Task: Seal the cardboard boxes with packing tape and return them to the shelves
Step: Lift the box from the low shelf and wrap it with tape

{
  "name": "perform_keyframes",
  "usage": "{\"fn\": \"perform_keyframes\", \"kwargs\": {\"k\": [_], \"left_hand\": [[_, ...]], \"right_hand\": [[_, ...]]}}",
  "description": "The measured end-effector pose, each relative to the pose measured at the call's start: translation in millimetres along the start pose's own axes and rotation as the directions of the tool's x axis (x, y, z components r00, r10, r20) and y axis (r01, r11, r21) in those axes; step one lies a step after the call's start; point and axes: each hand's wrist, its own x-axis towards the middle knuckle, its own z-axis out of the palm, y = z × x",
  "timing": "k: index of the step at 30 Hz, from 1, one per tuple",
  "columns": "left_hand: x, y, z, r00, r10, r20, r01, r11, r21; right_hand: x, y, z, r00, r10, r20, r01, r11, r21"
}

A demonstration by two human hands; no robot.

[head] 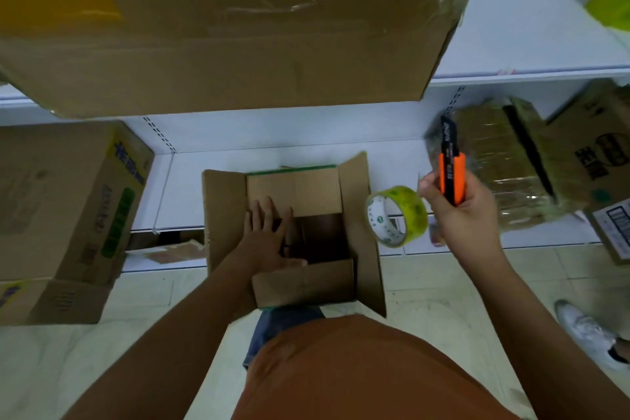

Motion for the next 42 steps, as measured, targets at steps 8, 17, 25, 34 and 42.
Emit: {"fn": "perform_keyframes", "kwargs": {"k": [8,17,25,34,42], "left_hand": [[5.3,17.8,-3.5,0.993,-0.043,-0.113,0.067,0.974,0.214],[-2.8,42.9,-7.0,0.946,-0.153,-0.286,0.223,0.947,0.23],[9.5,34.6,6.6,0.972,-0.229,-0.052,0.207,0.94,-0.271],[-60.8,3.3,-23.8,0.58,-0.644,-0.499,0.339,0.748,-0.57],[-67.8,9.2,-14.9,0.698,-0.574,-0.428,0.208,0.734,-0.647]], "right_hand": [[12.4,15.2,-14.8,0.997,0.004,-0.081,-0.022,0.975,-0.222],[28.8,32.4,42.8,0.965,0.112,0.235,-0.119,0.993,0.018],[40.3,38.1,75.9,0.873,0.244,0.423,-0.389,0.87,0.301],[48.5,38.4,117.1,0.812,0.236,0.534,-0.481,0.79,0.382],[57.6,41.5,101.1,0.837,0.281,0.47,-0.523,0.666,0.532]]}}
